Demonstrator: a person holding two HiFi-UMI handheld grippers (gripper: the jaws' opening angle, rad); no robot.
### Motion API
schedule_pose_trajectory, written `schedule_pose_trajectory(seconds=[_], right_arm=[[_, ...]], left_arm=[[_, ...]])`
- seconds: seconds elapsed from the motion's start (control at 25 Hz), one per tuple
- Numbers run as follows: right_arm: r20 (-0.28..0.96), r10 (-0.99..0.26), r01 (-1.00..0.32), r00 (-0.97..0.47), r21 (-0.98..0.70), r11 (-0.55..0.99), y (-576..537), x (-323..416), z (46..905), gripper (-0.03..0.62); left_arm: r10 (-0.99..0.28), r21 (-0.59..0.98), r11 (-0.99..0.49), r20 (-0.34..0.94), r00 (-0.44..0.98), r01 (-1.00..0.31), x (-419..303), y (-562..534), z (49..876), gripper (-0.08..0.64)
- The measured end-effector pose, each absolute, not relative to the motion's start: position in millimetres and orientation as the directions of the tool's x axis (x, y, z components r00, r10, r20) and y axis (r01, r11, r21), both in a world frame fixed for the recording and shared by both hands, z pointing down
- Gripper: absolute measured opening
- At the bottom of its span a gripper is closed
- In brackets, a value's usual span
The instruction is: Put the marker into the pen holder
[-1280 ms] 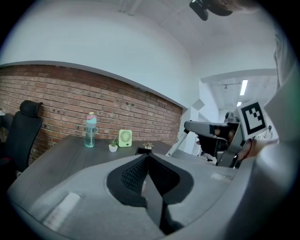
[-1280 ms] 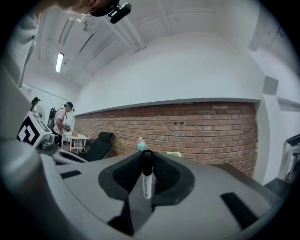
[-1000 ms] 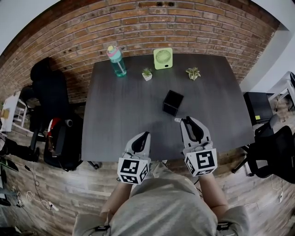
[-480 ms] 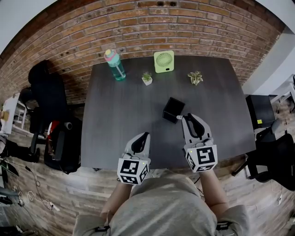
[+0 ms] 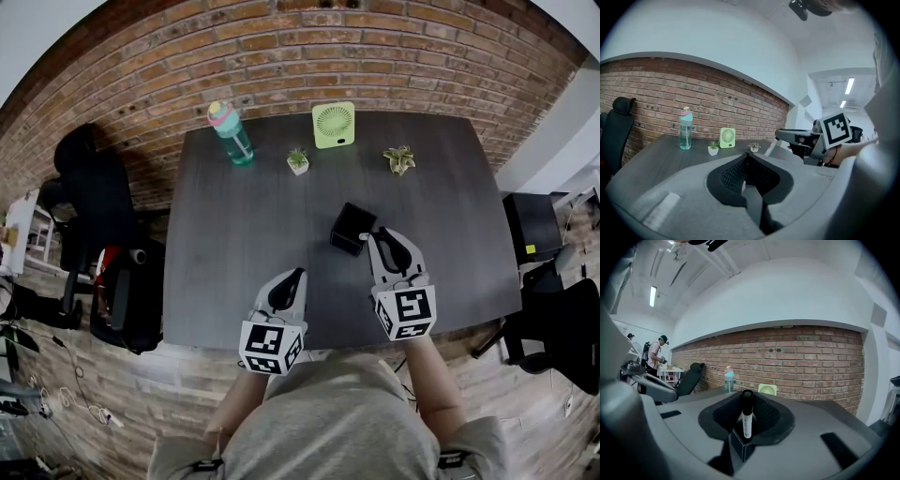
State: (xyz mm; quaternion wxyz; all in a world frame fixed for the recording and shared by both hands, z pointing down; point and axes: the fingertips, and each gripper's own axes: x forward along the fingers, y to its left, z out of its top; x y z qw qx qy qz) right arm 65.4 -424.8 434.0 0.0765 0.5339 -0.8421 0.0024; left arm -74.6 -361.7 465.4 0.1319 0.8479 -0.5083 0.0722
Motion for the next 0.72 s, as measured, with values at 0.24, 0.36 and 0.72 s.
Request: schedule_pose_trajectory(seconds=[0.24, 0.36, 0.72], right_arm=[[0.181, -0.89, -0.897, -0.418, 0.071, 0.436, -440, 65, 458, 0.074], [0.208, -0.883, -0.894, -0.42, 0.073, 0.442, -448, 63, 471, 0.074], [0.284, -0.86, -0.885, -0.424, 0.075, 0.46, -465, 54, 509, 0.074]], left_arm=[[-0.839, 0.151, -0.449, 0.268, 0.473, -0.881, -71, -368, 467, 0.021], [-0.837, 0.152, -0.449, 0.272, 0.474, -0.881, -70, -371, 469, 0.021], [-0.831, 0.152, -0.454, 0.284, 0.478, -0.878, -70, -377, 473, 0.021]])
